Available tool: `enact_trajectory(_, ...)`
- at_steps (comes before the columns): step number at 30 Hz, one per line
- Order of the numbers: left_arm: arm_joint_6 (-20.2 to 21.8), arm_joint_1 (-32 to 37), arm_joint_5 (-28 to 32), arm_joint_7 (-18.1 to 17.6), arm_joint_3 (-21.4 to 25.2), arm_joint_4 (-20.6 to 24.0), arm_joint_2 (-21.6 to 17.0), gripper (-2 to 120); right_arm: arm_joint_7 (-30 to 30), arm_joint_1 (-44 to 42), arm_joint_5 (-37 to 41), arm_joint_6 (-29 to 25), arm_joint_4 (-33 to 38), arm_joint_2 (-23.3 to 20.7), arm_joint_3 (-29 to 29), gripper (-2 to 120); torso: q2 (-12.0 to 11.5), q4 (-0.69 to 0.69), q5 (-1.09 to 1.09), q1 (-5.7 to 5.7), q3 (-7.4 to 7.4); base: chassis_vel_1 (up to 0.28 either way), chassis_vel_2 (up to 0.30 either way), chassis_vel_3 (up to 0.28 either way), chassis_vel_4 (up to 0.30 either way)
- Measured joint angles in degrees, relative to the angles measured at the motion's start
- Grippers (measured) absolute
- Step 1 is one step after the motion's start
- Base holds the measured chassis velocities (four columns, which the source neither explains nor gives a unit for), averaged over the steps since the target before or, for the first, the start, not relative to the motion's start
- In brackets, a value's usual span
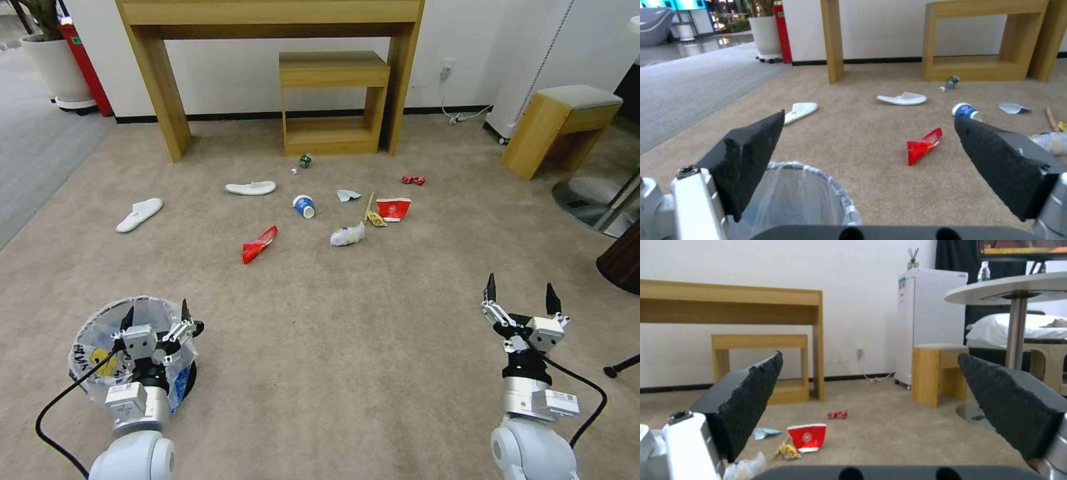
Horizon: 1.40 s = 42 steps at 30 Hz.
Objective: Pick up the trash bin and place the garbage on the floor into it.
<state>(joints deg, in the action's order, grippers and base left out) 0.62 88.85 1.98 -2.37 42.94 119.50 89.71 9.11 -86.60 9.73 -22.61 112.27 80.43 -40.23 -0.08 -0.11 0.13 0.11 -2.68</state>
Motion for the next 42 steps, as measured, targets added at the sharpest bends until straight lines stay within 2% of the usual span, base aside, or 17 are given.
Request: enact_trajectory(42,-1.2,-0.3,-0.7,0.0,-0.3,-0.9,0.6,100,-0.2,0.7,-2.4,-3.6,-2.0,1.0,-0.3,100,0.0,0.00,0.00,0.00,0.00,0.001,0.002,-0.003,-0.002)
